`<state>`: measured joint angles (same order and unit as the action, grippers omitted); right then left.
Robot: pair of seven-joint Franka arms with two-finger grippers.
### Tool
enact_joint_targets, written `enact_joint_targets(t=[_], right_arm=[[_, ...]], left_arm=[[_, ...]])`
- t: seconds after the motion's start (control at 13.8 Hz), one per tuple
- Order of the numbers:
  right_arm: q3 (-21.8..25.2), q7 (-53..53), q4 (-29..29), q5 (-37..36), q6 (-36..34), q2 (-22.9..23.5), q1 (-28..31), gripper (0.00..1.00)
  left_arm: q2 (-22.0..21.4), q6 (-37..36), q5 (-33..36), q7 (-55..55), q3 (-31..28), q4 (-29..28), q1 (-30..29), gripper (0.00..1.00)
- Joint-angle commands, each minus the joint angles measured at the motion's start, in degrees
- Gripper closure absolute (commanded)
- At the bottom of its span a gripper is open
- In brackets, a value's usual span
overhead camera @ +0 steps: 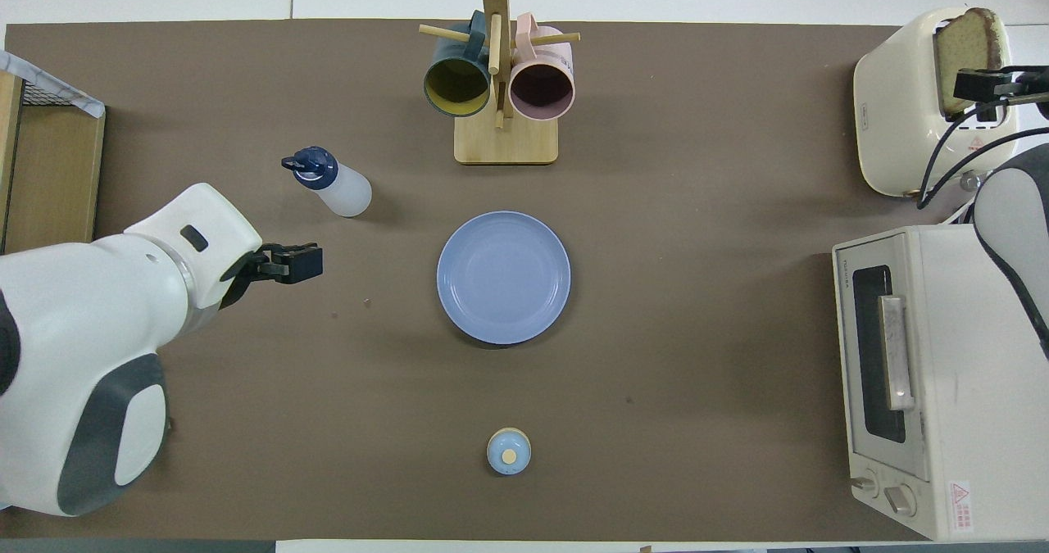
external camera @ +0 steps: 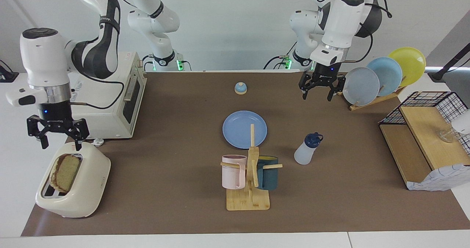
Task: Put bread on plate and add seasoning
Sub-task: 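Grasp the bread slice in the toaster with the right gripper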
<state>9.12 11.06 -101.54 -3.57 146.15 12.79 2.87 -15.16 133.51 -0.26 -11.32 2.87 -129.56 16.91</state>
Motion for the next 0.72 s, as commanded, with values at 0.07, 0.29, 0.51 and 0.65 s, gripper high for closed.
enact_joint_targets(t=[0.07,0.29,0.51,0.65], right_arm=[[-0.2,3.4,3.5,-0.7,3.9,4.4,0.6,0.07],[-0.2,3.5,4.4,-0.6,4.9,6.3,0.6,0.13],[-0.2,3.9,4.9,-1.1,4.1,6.4,0.5,0.45],[-0.2,4.1,5.2,-4.0,2.6,6.3,0.5,0.73]], left_arm=[[-2.4,11.9,-0.1,-2.1,-0.3,-8.8,1.1,0.0],[-0.7,18.6,-0.1,-2.5,0.2,-10.8,1.0,0.0],[2.6,28.2,-0.1,-2.5,0.2,-14.4,1.0,0.0],[6.2,33.8,0.0,-2.5,0.3,-14.9,1.0,0.0]])
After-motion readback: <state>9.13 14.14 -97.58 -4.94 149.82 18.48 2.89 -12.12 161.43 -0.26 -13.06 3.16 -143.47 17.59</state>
